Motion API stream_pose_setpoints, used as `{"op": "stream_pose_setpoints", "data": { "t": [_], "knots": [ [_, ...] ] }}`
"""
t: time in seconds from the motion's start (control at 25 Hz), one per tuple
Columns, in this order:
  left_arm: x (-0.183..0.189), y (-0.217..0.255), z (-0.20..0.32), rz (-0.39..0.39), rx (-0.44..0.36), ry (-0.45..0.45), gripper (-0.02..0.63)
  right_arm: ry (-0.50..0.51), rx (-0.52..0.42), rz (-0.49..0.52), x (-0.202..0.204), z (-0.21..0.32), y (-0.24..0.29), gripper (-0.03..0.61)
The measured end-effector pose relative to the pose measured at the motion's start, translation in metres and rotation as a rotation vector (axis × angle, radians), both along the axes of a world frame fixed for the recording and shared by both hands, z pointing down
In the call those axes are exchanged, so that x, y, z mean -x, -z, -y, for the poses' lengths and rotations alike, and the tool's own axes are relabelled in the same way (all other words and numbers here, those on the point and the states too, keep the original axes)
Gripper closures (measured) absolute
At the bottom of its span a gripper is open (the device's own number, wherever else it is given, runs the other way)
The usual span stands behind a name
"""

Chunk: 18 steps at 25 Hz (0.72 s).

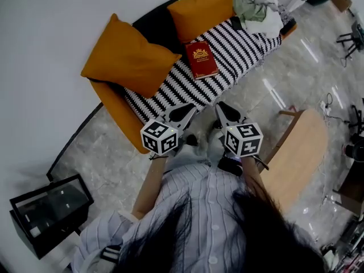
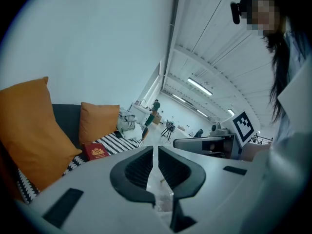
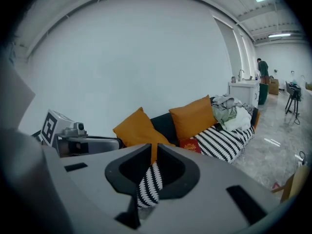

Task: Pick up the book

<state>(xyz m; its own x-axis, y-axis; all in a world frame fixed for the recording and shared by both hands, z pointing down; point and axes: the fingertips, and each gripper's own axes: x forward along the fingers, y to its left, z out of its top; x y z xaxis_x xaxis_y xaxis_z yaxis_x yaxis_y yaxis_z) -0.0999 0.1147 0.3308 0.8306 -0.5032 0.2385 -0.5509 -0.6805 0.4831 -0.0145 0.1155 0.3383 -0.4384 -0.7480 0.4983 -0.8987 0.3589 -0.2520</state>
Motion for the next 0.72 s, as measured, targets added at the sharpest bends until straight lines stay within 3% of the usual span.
{"op": "stream_pose_setpoints", "data": {
  "t": [0.4, 0.72],
  "knots": [
    [0.009, -0.002, 0.024, -0.015, 0.004, 0.077, 0.591, 0.037, 0.005, -0.003, -0.003, 0.029, -0.003, 0.529],
    [0.000, -0.016, 0.069, 0.000, 0.053, 0.130, 0.591, 0.055, 0.041, 0.022, -0.023, 0.090, -0.018, 0.529]
  ]
}}
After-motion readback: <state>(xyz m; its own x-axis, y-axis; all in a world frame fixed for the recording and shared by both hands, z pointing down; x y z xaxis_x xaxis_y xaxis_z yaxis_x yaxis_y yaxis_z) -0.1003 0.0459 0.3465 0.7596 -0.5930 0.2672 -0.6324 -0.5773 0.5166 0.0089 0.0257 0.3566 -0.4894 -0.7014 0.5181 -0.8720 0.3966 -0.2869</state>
